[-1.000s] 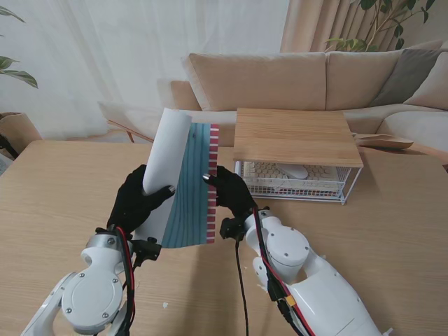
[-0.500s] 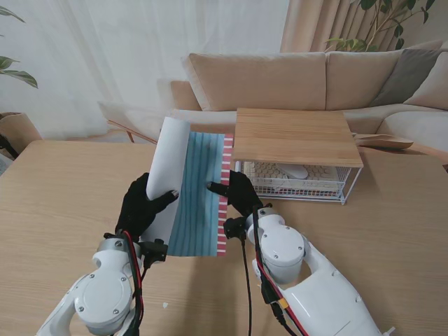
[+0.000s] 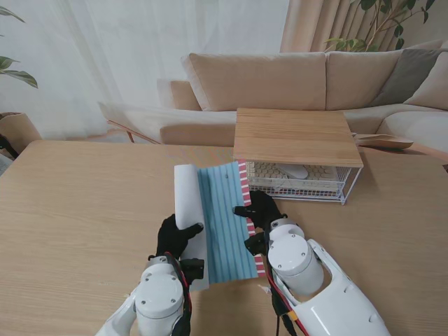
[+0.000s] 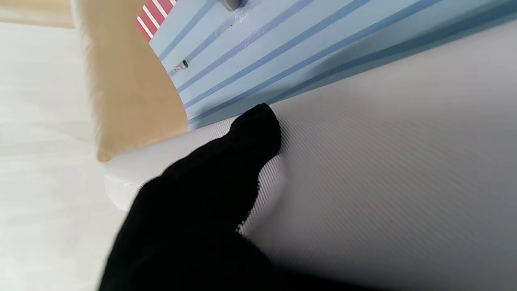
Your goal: Unroll the mouse pad and set up the keyboard and mouse from the tabletop organizer
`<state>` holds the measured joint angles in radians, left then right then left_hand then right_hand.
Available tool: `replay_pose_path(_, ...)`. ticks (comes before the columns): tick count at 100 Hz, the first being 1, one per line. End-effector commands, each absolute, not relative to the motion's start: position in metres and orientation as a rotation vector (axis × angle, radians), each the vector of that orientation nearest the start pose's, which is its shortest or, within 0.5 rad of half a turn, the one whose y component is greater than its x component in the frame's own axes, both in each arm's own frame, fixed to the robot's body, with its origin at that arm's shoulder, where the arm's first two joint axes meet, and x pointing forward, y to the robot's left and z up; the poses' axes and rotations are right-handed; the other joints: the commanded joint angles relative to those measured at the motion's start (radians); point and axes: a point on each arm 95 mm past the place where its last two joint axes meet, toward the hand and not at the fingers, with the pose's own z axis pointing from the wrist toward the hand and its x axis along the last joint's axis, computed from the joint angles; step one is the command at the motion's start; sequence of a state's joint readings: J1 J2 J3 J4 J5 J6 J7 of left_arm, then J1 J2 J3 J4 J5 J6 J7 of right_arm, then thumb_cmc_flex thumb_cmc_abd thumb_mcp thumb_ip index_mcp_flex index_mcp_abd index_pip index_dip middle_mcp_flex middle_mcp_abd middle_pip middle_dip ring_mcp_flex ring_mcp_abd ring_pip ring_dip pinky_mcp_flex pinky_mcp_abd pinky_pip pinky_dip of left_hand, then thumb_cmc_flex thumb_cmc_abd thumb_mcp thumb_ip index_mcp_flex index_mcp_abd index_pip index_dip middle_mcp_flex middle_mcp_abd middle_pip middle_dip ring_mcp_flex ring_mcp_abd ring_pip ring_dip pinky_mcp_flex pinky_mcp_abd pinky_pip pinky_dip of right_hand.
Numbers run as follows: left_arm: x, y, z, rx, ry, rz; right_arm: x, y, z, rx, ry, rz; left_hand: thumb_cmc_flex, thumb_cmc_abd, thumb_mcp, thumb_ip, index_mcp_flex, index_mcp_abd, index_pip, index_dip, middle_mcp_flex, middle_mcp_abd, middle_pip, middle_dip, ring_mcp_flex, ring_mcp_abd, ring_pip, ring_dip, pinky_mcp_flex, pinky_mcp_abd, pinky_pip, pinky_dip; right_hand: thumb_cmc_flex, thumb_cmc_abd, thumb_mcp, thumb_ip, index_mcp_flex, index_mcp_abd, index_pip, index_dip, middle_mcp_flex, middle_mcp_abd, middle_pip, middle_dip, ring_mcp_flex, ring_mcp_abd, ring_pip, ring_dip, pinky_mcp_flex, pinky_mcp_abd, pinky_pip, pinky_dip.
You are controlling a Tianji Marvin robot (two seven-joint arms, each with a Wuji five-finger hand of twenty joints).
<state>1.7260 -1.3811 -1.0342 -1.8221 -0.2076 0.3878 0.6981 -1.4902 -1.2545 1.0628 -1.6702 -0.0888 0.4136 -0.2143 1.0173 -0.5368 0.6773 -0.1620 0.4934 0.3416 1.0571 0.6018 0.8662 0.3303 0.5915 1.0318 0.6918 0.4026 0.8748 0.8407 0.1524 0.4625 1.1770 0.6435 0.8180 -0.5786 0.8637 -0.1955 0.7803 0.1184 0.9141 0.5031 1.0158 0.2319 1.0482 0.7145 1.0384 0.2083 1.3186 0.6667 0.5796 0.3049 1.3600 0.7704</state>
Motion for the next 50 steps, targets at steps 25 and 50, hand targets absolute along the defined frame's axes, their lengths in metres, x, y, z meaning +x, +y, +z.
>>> replay_pose_path(25, 0.337, -0.126, -0.35, -2.489, 0.161, -1.568, 0.399, 0.058, -0.334, -2.689, -0.937, -1.967, 0.04, -0.013, 0.075, 0.012, 0.035, -0.092, 0.065, -0.014, 0.018, -0.035, 0.044, -0.001, -0.022, 0.004, 0.003, -0.016, -0.018, -0.002, -0.005, 0.002, 0.05, -0.001, 0.059, -0.01, 0.04, -0.005, 0.054, 0.04, 0.029, 0.069, 0.037, 0.015, 0.047, 0.004, 0.039, 0.016, 0.009, -0.001, 0.062, 0.031)
replay_pose_path(50, 0.348, -0.129, -0.368, -2.553, 0.172, -1.441, 0.406, 0.055, -0.349, -2.746, -1.068, -1.933, 0.029, -0.029, 0.093, 0.011, 0.049, -0.087, 0.08, -0.06, 0.023, -0.029, 0.063, -0.045, -0.028, 0.006, 0.001, -0.029, -0.026, -0.003, -0.006, 0.0, 0.057, -0.012, 0.072, -0.017, 0.045, 0.014, 0.052, 0.041, 0.034, 0.086, 0.035, 0.013, 0.056, 0.013, 0.032, 0.014, 0.013, 0.012, 0.052, 0.032)
